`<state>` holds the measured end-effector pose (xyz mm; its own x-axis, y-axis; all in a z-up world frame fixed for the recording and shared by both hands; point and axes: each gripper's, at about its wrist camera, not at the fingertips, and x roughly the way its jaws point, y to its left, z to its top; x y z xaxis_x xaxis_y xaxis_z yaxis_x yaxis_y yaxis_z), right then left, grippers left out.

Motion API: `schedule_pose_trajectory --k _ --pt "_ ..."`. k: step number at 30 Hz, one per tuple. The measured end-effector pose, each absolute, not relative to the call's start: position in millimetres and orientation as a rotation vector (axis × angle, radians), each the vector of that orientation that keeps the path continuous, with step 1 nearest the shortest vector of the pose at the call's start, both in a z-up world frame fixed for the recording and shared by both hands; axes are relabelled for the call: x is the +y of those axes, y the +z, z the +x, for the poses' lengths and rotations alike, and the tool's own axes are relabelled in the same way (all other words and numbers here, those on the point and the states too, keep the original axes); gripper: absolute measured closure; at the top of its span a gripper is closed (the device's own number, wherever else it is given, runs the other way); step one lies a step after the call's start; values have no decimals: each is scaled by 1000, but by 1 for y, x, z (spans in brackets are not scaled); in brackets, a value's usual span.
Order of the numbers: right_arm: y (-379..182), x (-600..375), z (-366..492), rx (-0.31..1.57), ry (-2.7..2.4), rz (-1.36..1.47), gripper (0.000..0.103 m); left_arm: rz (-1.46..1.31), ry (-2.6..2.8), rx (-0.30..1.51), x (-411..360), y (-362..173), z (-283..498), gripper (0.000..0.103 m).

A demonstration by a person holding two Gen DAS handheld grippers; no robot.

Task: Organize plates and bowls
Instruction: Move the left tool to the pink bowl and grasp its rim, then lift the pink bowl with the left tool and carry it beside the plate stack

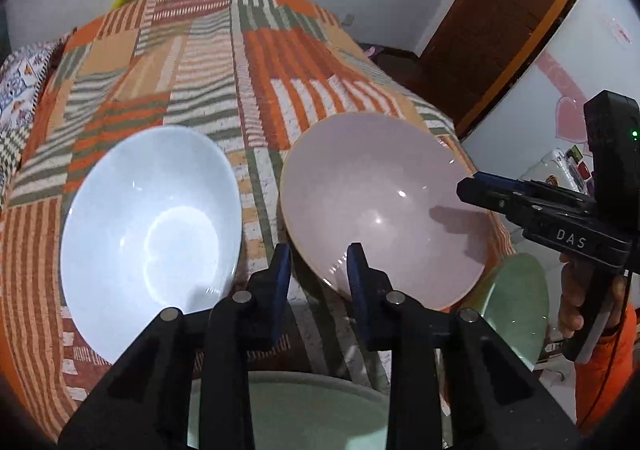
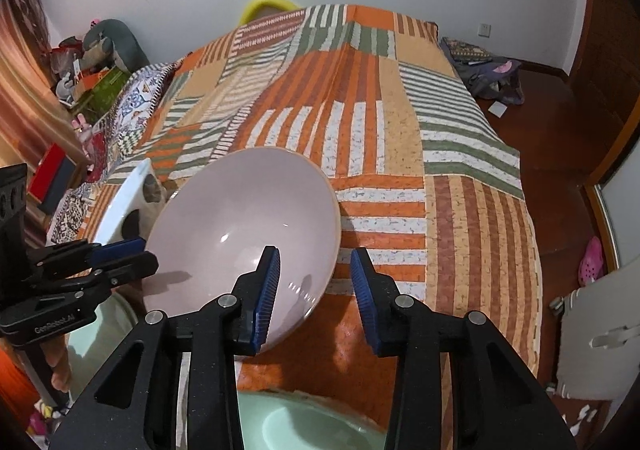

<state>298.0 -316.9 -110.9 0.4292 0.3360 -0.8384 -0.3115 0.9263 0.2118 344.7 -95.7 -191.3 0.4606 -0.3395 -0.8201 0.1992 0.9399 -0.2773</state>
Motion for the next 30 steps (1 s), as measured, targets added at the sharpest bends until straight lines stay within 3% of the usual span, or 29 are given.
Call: schedule_pose_trajectory --k 10,21,30 --pt "-126 -316 308 1119 414 33 89 -80 -312 1023 -106 -189 357 75" --pt "-104 -314 285 1004 419 -35 89 -102 -326 1025 -106 -189 345 74" --pt "-86 -325 276 964 421 49 89 -92 -344 889 -104 -141 313 75"
